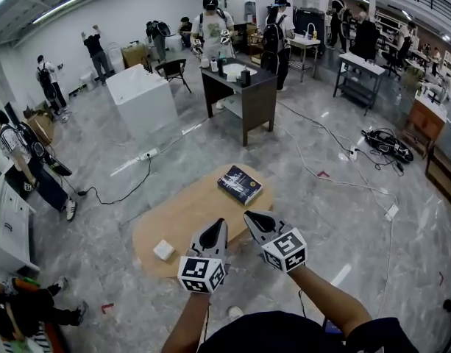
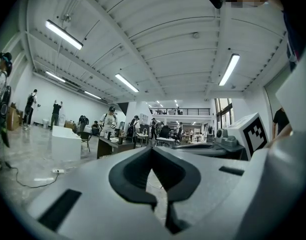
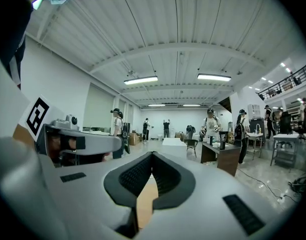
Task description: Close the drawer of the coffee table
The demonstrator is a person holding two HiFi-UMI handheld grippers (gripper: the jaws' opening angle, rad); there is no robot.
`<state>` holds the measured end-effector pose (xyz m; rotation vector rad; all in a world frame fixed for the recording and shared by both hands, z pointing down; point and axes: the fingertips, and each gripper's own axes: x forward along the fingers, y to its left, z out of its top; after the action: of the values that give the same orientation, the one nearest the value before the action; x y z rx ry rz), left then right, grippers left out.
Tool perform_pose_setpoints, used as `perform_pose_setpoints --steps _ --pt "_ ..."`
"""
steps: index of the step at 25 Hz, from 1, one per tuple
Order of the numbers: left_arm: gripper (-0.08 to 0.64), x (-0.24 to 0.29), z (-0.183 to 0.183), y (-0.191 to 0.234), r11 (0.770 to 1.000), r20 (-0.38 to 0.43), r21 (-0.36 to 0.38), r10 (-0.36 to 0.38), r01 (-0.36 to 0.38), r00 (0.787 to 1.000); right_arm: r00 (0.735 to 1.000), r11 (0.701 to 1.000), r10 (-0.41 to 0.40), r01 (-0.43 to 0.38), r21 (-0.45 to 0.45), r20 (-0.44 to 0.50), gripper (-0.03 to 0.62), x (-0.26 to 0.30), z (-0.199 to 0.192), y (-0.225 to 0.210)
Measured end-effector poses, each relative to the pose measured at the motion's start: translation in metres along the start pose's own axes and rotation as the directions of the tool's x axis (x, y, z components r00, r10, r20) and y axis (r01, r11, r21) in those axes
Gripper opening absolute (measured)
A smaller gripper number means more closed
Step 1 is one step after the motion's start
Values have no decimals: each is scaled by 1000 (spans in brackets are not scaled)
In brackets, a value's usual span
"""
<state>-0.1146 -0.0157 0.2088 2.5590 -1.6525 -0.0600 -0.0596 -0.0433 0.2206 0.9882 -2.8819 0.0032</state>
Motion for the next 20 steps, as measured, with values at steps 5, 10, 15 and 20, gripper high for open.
perform_pose_setpoints --steps 5,10,15,20 --pt "-3 -2 13 -24 1000 17 30 -5 4 1000 999 1000 17 -17 -7 39 12 -20 19 0" --pt "-3 -6 24 -45 999 34 51 6 -7 999 995 999 48 -48 -12 82 11 -42 35 7" --pt "-3 -9 28 -66 998 44 61 15 -17 999 993 998 68 -67 -12 95 11 -64 38 9" --pt "-3 -5 33 -93 997 54 70 23 -27 998 992 997 75 -74 -12 105 11 -89 39 0"
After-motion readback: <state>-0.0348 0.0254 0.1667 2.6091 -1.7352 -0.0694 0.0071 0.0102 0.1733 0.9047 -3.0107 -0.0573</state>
